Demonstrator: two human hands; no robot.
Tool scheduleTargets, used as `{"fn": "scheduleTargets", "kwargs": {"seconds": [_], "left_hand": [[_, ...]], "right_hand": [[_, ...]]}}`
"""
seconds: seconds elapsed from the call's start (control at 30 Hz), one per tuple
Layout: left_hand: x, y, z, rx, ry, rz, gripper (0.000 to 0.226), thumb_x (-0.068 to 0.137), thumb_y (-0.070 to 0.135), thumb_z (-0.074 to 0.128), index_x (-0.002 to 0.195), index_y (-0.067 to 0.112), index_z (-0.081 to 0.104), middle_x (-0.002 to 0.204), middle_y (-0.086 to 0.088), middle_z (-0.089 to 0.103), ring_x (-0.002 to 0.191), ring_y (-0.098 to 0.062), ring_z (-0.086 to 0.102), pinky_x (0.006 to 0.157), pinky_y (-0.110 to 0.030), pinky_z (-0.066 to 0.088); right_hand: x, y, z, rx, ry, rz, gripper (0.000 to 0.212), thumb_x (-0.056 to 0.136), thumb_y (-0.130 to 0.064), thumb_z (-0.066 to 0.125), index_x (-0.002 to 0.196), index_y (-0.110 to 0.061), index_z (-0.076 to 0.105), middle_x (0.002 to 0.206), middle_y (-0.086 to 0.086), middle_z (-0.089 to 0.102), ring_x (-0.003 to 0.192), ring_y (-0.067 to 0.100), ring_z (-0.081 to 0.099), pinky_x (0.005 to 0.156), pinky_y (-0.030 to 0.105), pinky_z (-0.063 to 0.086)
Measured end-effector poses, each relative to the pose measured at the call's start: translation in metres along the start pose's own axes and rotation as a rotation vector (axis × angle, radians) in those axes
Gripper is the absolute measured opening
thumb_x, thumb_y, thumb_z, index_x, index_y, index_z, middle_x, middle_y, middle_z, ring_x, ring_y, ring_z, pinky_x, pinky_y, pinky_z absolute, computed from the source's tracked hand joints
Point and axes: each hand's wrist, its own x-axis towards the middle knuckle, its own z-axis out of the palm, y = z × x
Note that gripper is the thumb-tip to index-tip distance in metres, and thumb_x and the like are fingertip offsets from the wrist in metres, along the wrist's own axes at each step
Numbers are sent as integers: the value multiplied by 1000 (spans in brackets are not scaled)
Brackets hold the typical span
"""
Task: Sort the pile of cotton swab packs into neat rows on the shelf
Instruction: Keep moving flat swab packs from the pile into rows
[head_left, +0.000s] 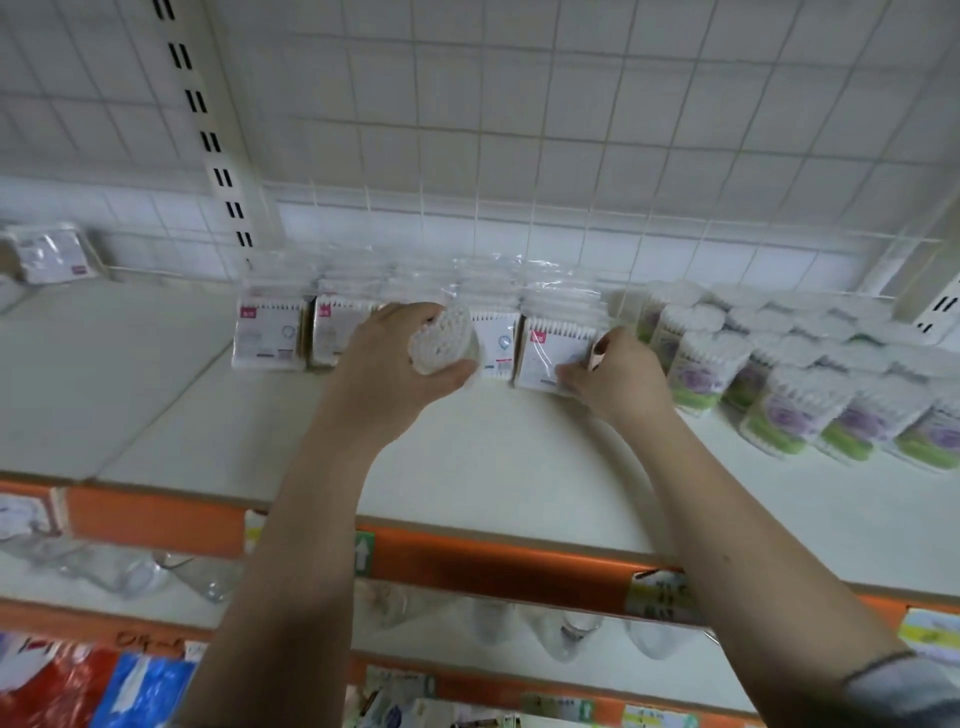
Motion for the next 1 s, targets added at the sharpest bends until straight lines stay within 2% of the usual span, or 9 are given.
{"fn": "scheduleTargets", "kwargs": {"seconds": [0.1,0.2,0.33,0.43,0.5,0.6,0.7,0.83,1.0], "left_hand": [[-7,0,1,-54,20,-86,55,75,48,72,119,17,60,109,1,62,100,-17,57,84,-30,46],[-13,6,-2,-49,26,-119,55,74,60,60,106,15,64,95,-1,65,88,-18,59,79,-34,47],[-18,14,-6,-15,41,-103,54,80,64,50,84,11,59,73,-4,58,68,-17,51,62,-32,39],[-20,23,-4,-40,33,-70,42,89,52,51,83,11,59,70,-2,56,63,-15,49,58,-28,36],[-20,27,0,-84,14,-30,54,88,56,47,87,4,60,75,-12,60,65,-17,51,58,-21,36],[-21,36,8,-169,-33,-5,62,89,61,41,93,2,59,78,-13,59,64,-11,50,59,-13,35],[-23,48,18,-245,-81,-17,38,95,48,37,96,17,60,83,4,63,74,5,56,66,-6,40],[-25,65,36,-247,-117,37,33,99,36,30,105,23,60,90,11,56,74,27,46,70,5,31],[-19,78,68,-191,-157,4,38,101,34,32,122,16,58,110,3,60,100,-10,56,80,-19,35]], "right_hand": [[-5,1,-2,-28,75,-47,53,82,-30,69,117,0,42,118,20,55,109,33,53,72,31,35],[-13,-4,-6,48,63,-190,35,80,-27,70,104,-9,52,103,10,58,95,27,55,69,27,35],[-34,-13,-11,238,-222,-324,34,72,-22,79,99,-23,58,88,-9,57,77,11,56,66,11,42],[-49,-18,-12,366,-500,-350,56,67,-27,84,116,-26,57,107,-9,62,94,6,61,84,18,49],[-57,-16,-10,536,-579,-311,49,72,-28,80,116,-27,58,110,-7,67,100,8,64,90,26,50],[-66,-11,-12,826,-544,-166,29,79,-23,73,106,-20,64,107,3,70,98,14,65,93,31,49],[-71,-1,-19,1149,-485,-6,26,75,-12,69,101,-11,65,95,8,72,86,13,67,87,24,52],[-73,24,-42,1136,-225,18,30,77,-7,70,107,-10,64,99,4,72,90,14,68,92,30,51],[-85,59,-82,768,-8,-56,49,76,-13,75,123,-10,61,115,1,67,109,11,62,97,26,47]]}}
